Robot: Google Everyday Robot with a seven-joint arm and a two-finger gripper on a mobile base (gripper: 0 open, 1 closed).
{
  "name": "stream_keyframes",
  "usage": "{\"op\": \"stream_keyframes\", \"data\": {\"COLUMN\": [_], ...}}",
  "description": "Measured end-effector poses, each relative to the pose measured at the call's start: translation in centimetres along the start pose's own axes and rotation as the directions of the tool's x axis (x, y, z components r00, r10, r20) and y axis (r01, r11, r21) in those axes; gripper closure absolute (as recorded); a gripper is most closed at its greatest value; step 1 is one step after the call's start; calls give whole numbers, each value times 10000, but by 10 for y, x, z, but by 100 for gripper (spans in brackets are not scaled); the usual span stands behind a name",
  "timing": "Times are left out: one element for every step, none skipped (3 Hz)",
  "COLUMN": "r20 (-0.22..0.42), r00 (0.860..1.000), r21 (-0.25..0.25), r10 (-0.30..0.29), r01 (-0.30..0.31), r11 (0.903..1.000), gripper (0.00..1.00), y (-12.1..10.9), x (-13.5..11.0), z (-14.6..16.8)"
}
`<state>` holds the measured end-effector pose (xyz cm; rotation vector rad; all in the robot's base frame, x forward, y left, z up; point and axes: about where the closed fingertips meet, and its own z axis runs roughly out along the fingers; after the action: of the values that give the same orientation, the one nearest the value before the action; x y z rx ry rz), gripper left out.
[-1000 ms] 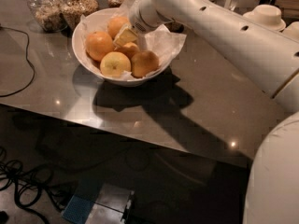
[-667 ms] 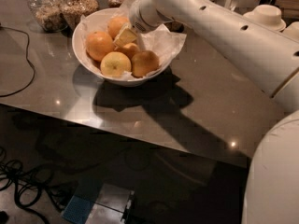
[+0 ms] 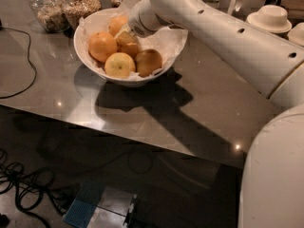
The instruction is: Pick orange from white bowl
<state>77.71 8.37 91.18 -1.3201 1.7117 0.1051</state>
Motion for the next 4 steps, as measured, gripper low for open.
{"op": "stream_keyframes", "data": {"r20": [1,74,722,1402], "r00": [10000,9995,9877,9653], "r21": [-4,-109,-209,155], "r10": [8,307,1385,2205], "r01": [-8,-306,-1373,-2248], "r11": [10000,9995,9903,9743], "gripper": [89,100,100,100], "y": [0,2,6,-8], "x": [-1,2,5,13], "z": [-1,1,-24,-73]}}
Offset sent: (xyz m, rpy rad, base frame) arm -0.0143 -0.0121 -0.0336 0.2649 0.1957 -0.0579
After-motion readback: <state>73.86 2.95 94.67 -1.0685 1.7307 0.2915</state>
